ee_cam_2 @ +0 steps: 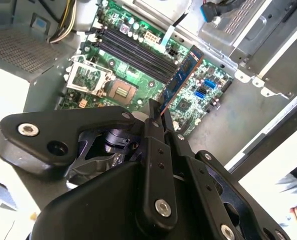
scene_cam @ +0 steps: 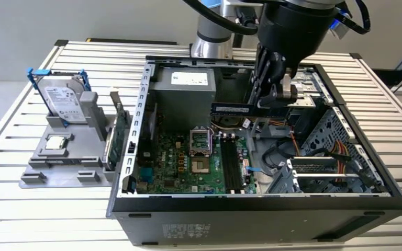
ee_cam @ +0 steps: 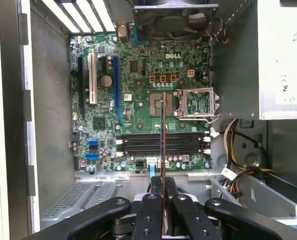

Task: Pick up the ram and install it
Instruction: 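Pick up the ram and move it above insertion slot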

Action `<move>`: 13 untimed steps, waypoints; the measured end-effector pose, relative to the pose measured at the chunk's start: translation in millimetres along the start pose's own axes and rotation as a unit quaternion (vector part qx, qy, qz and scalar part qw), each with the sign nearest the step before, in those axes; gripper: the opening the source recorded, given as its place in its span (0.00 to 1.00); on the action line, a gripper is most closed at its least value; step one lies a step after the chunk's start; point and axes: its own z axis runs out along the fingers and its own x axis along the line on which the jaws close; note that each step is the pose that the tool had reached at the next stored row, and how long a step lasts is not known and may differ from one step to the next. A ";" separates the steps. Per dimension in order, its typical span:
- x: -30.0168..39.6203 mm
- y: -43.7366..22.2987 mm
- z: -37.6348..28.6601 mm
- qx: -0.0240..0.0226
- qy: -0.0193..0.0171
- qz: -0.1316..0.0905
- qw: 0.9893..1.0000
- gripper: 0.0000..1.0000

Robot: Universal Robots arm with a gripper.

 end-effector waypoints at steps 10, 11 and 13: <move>-4.3 -11.1 -0.3 0.000 0.000 0.012 1.000 0.00; -4.8 -12.1 -0.4 0.000 0.000 0.013 1.000 0.00; -5.9 -13.9 -0.4 0.000 -0.001 0.015 1.000 0.00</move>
